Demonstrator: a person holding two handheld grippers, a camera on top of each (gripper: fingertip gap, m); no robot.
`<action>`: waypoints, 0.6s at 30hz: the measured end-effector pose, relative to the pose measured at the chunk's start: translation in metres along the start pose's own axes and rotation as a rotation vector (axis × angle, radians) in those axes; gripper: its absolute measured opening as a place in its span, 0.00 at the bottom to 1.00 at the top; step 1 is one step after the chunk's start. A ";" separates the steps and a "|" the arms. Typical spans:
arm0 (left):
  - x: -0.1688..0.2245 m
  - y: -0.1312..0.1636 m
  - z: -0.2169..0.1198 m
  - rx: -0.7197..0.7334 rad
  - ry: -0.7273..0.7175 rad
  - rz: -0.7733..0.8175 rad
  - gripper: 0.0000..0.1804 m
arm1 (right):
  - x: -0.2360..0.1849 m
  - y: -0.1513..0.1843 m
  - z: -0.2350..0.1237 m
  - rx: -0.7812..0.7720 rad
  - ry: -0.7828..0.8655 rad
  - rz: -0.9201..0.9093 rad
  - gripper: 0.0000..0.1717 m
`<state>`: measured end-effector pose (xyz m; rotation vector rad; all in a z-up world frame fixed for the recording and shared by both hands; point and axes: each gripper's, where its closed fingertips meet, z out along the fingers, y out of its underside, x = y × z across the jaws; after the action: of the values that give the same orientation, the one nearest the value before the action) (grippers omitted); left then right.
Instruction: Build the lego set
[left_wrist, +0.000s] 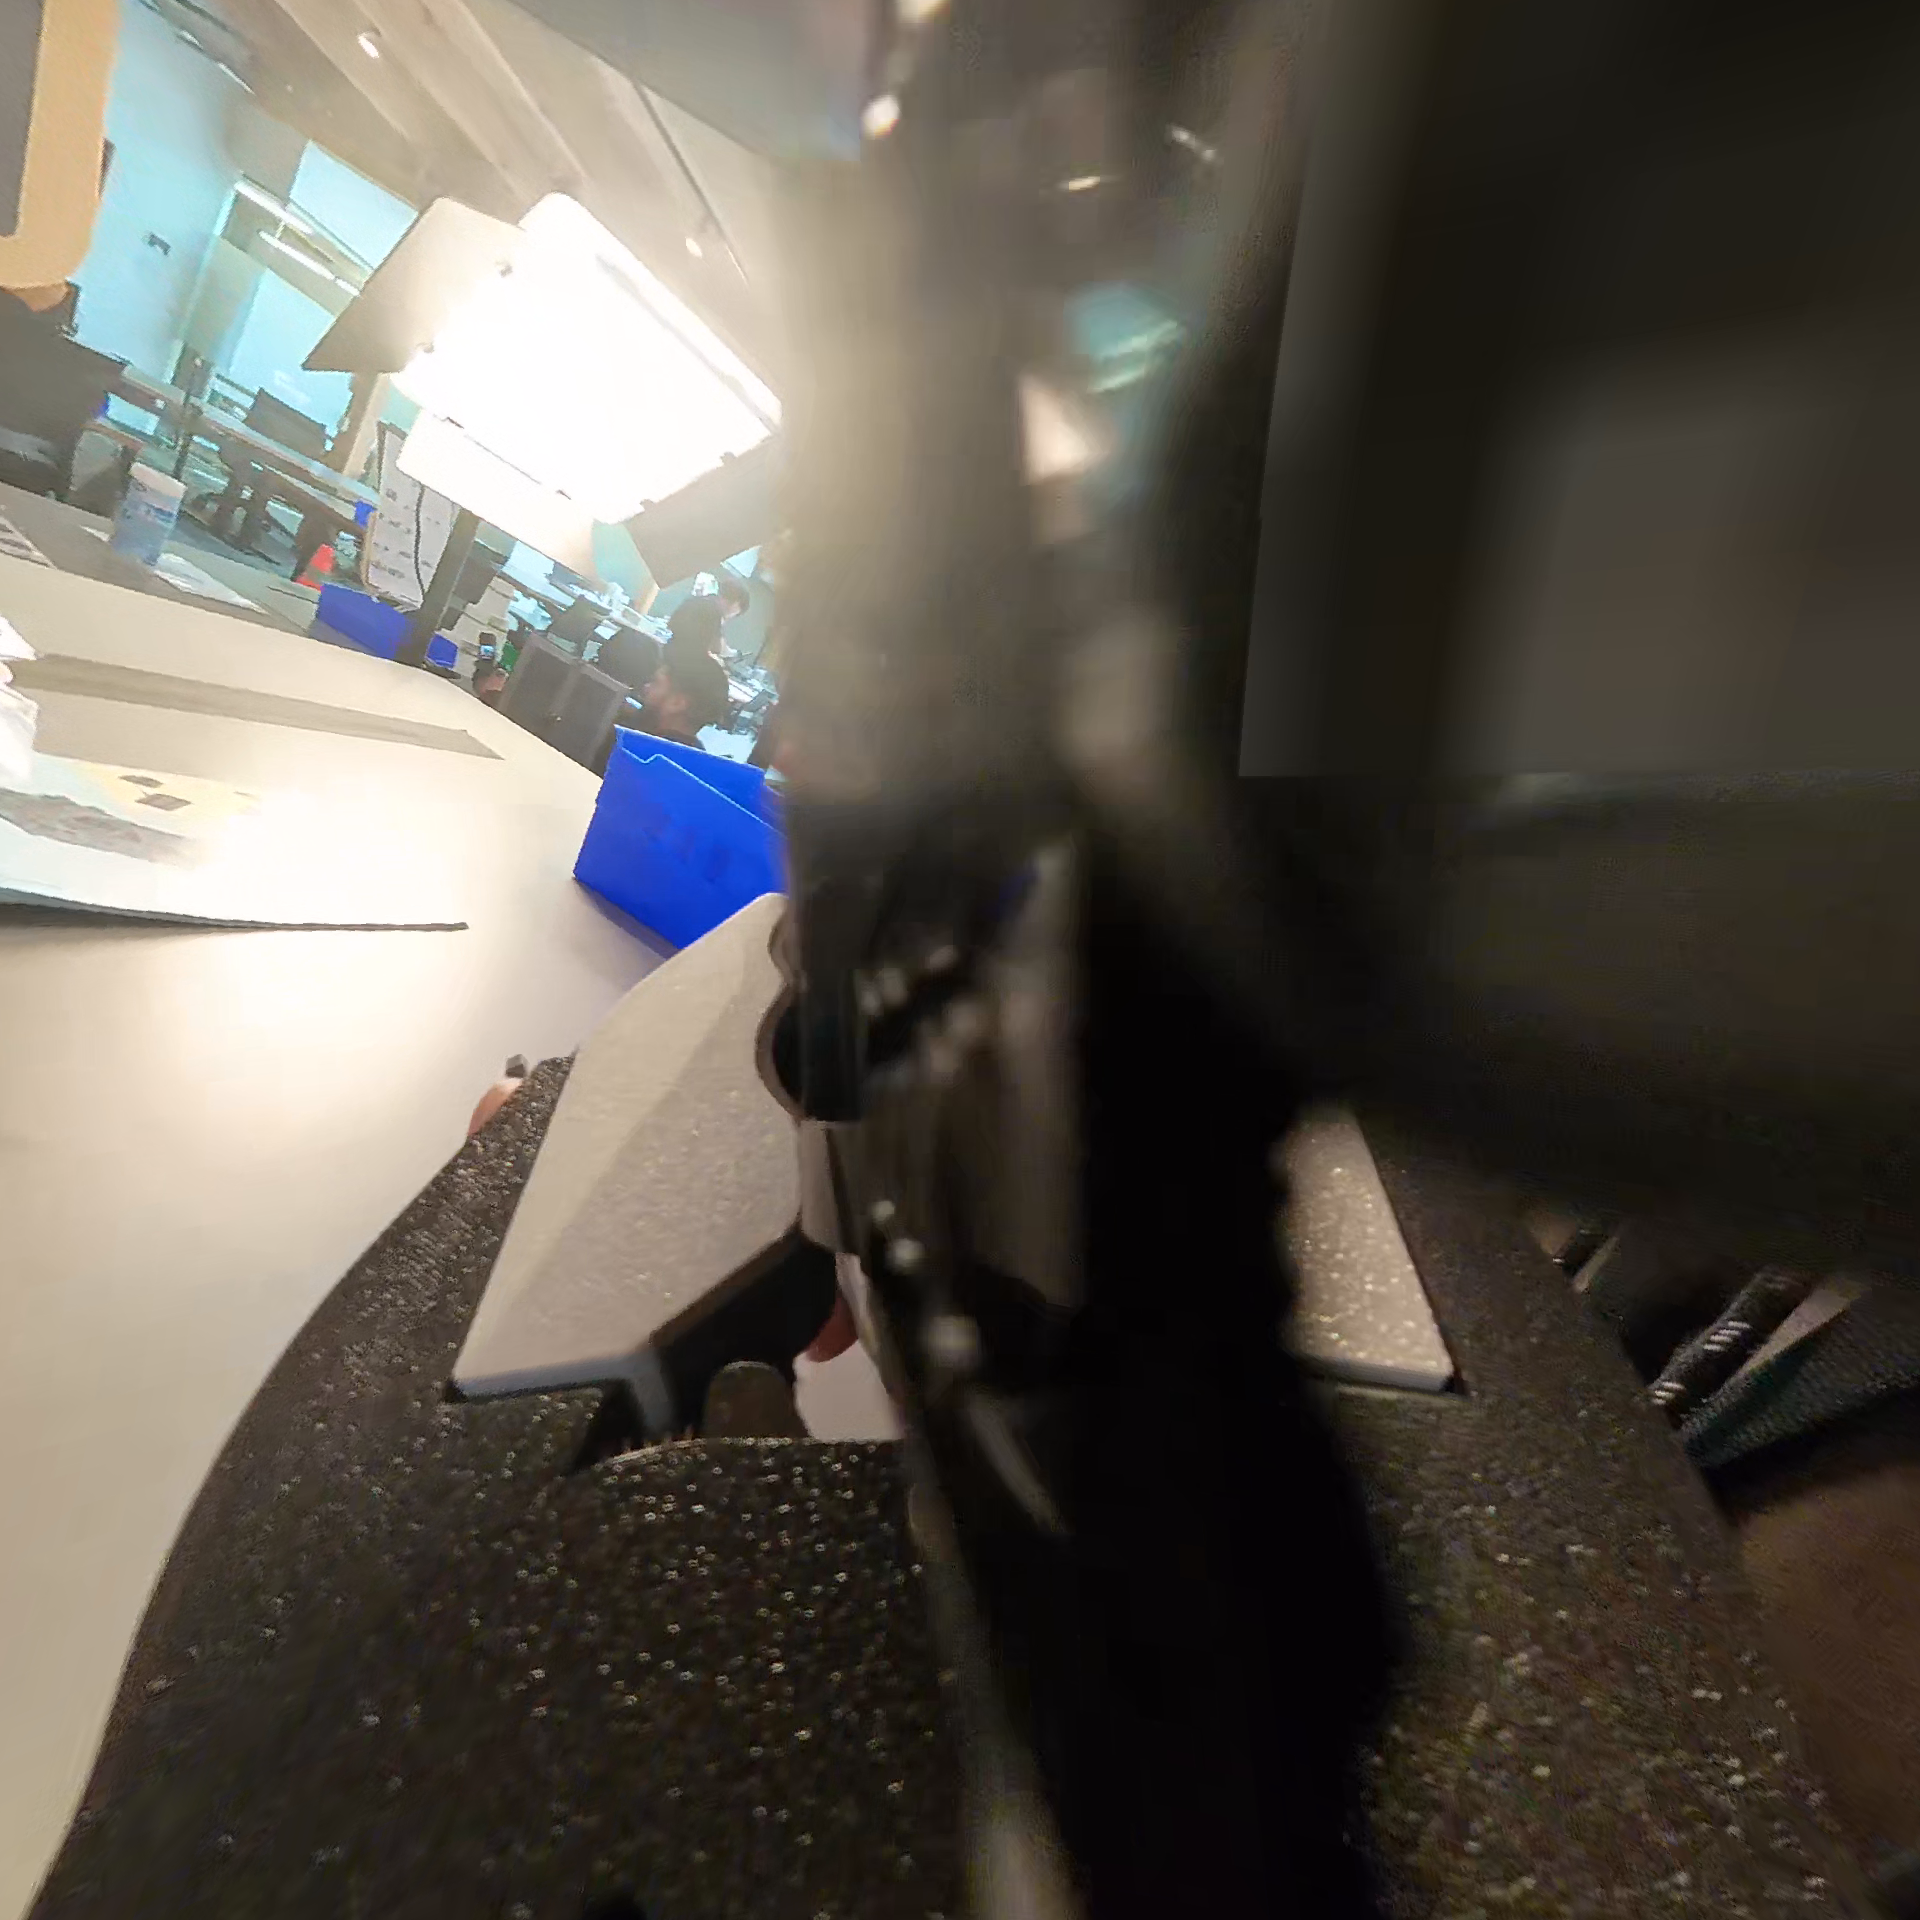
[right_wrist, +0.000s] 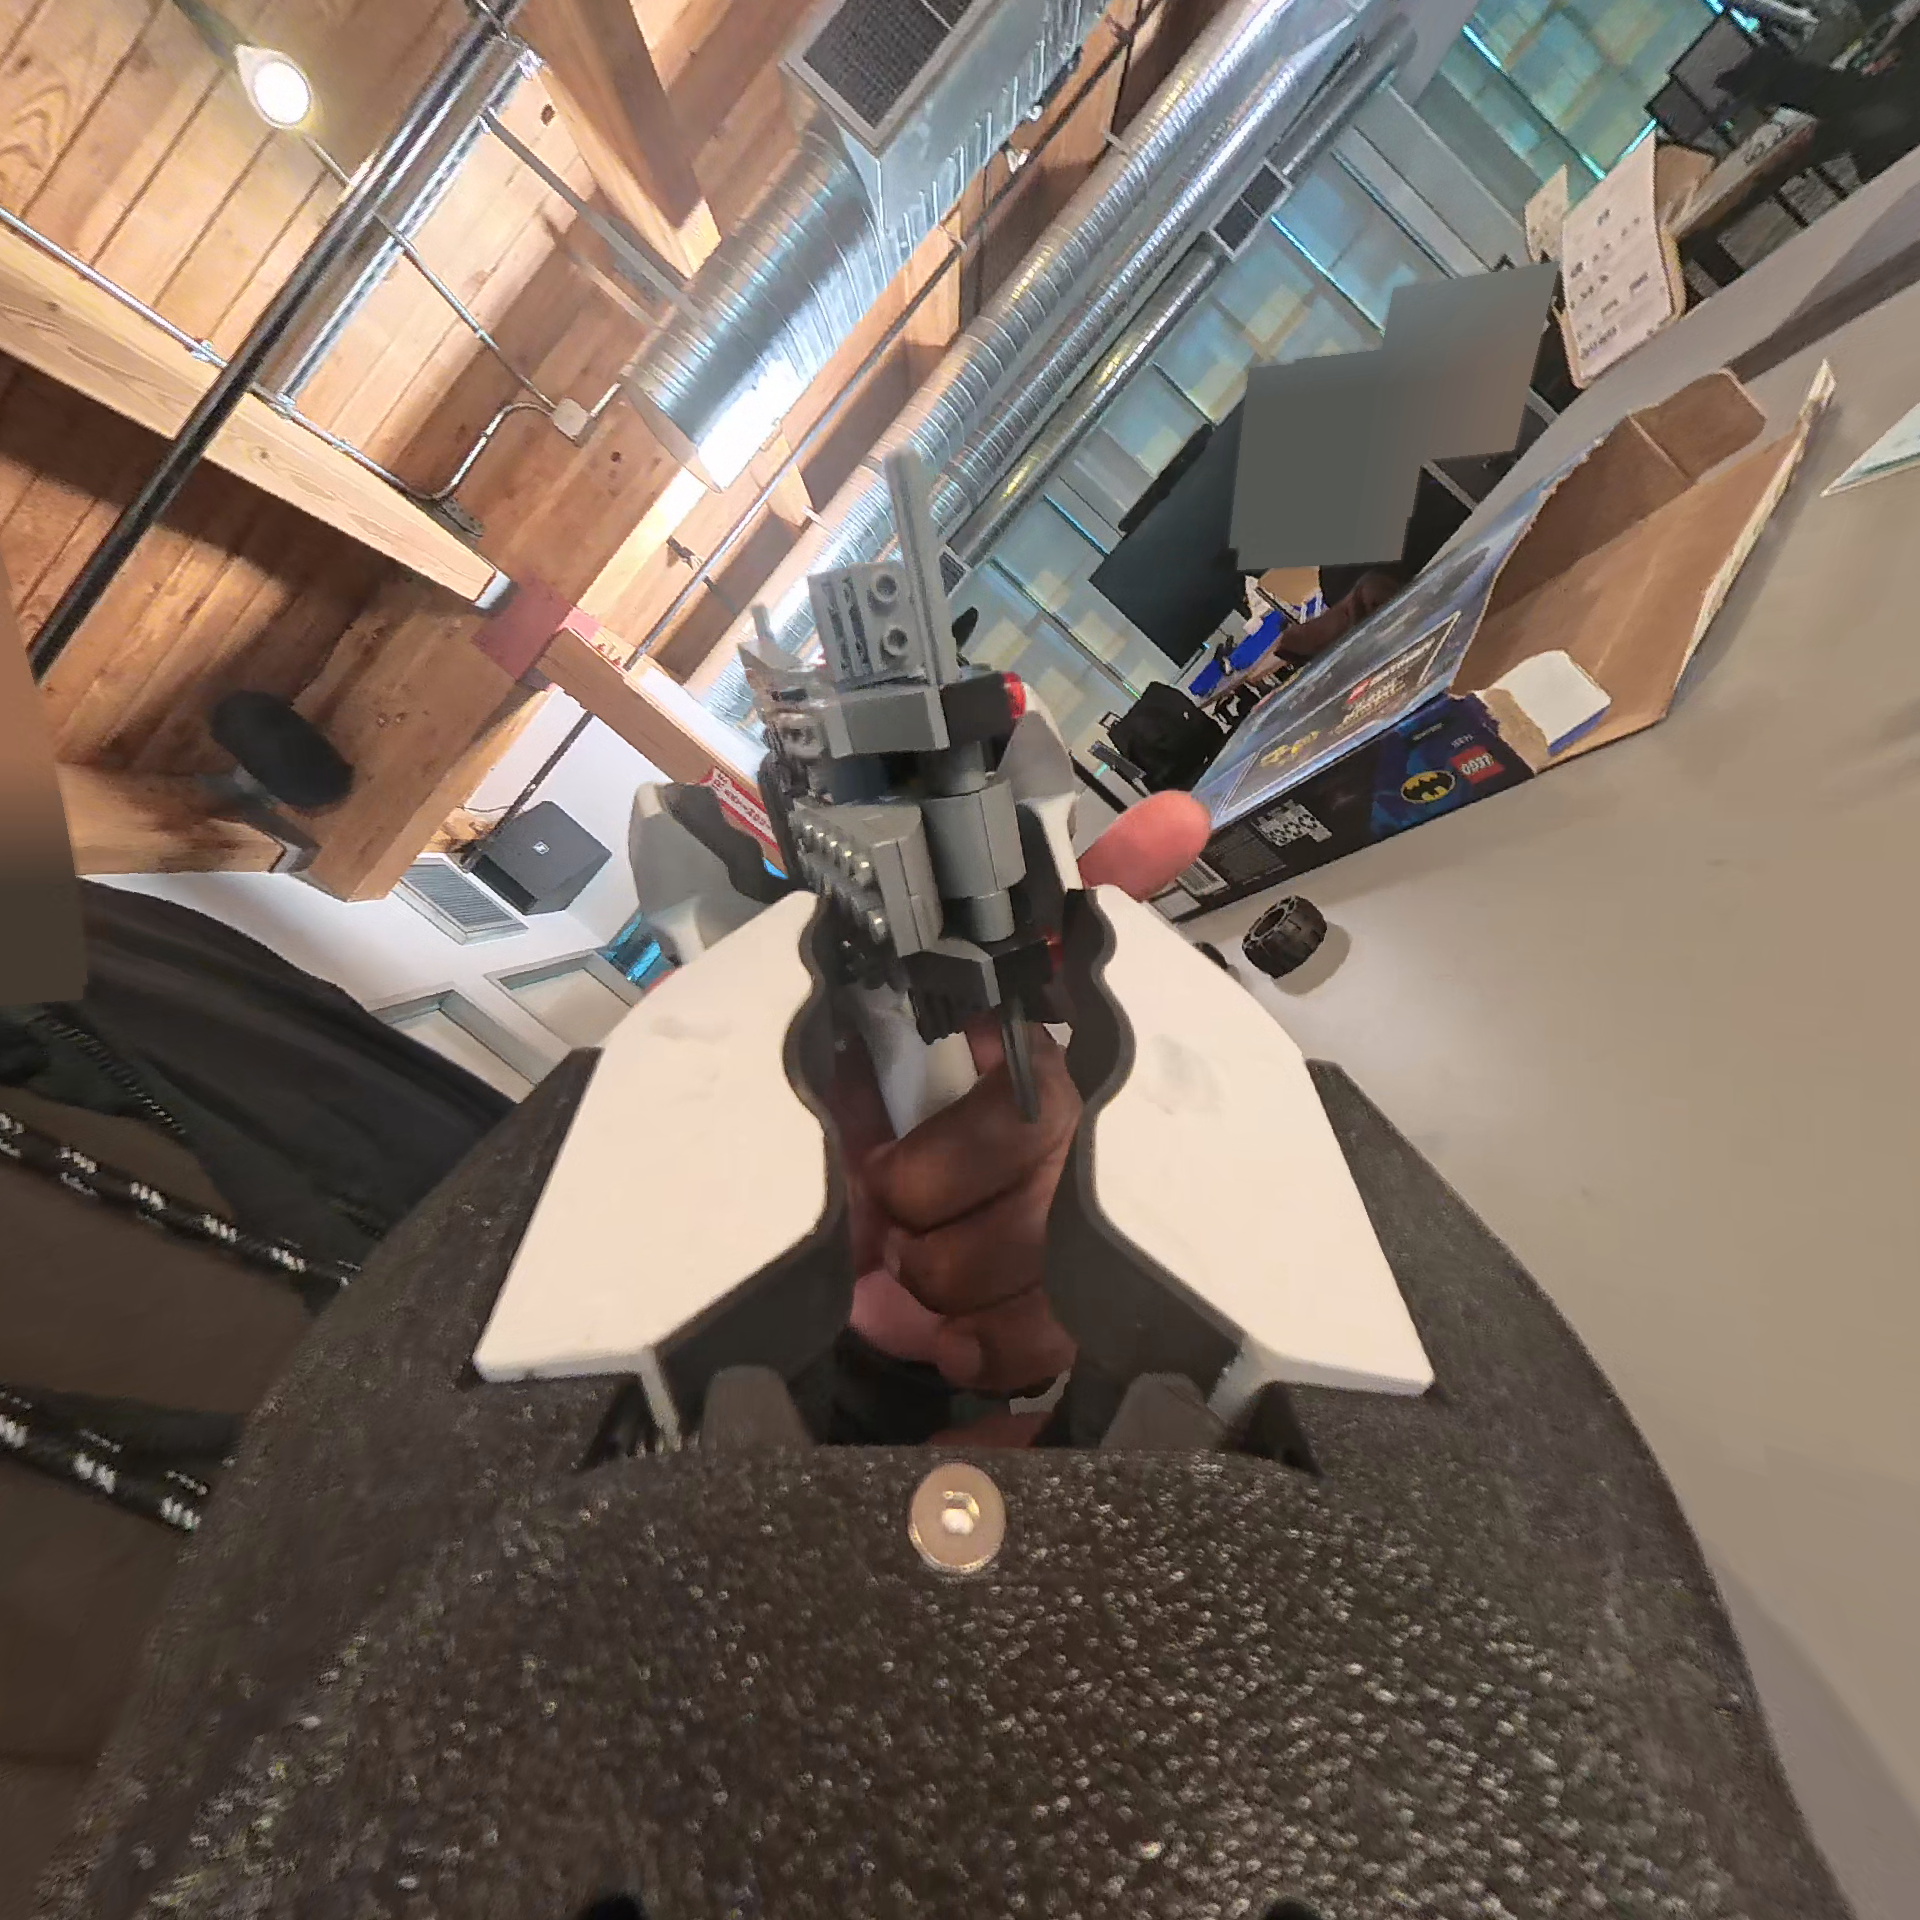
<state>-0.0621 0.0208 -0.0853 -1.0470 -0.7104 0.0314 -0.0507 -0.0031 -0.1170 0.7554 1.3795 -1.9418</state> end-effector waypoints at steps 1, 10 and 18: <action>0.000 -0.001 0.000 -0.003 -0.009 0.014 0.31 | 0.000 -0.002 -0.002 0.012 0.000 -0.002 0.23; -0.010 -0.011 -0.012 0.119 0.002 -0.153 0.22 | -0.005 -0.010 -0.006 0.015 0.002 -0.070 0.18; -0.036 -0.033 -0.035 0.423 0.035 -0.508 0.20 | 0.002 -0.006 -0.003 0.002 0.039 -0.029 0.25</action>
<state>-0.0810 -0.0362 -0.0887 -0.4446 -0.8755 -0.2643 -0.0565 0.0008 -0.1163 0.7823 1.4194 -1.9598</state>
